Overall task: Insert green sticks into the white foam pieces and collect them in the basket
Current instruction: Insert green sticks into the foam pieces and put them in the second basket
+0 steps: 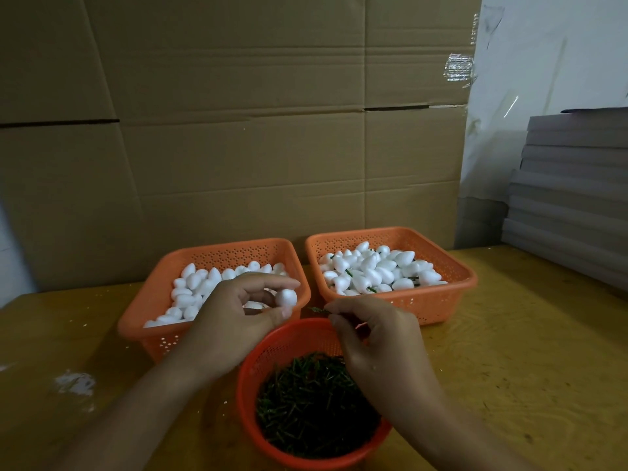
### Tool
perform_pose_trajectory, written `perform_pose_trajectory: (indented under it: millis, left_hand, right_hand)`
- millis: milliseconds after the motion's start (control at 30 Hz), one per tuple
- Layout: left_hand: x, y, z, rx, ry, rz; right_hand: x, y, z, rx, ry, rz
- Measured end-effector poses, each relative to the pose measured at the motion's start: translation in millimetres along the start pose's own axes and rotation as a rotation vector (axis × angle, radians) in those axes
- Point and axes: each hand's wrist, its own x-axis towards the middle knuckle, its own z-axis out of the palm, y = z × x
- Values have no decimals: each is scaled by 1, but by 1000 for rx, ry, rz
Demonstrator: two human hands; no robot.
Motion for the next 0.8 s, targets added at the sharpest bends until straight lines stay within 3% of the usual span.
perform_pose_trajectory:
  millis: [100, 200, 333, 433, 800]
  left_hand:
    - [0, 0, 0, 112, 15, 84]
    - [0, 1, 1, 59, -28, 24]
    - [3, 7, -1, -669, -159, -349]
    - [7, 5, -3, -923, -211, -506]
    - [5, 3, 0, -861, -171, -431]
  right_hand:
    - [0, 0, 0, -21, -13, -3]
    - [1, 0, 1, -7, -19, 23]
    - [2, -1, 2, 137, -51, 137]
    - [3, -2, 2, 199, -65, 182]
    - [1, -7, 0, 166, -54, 152]
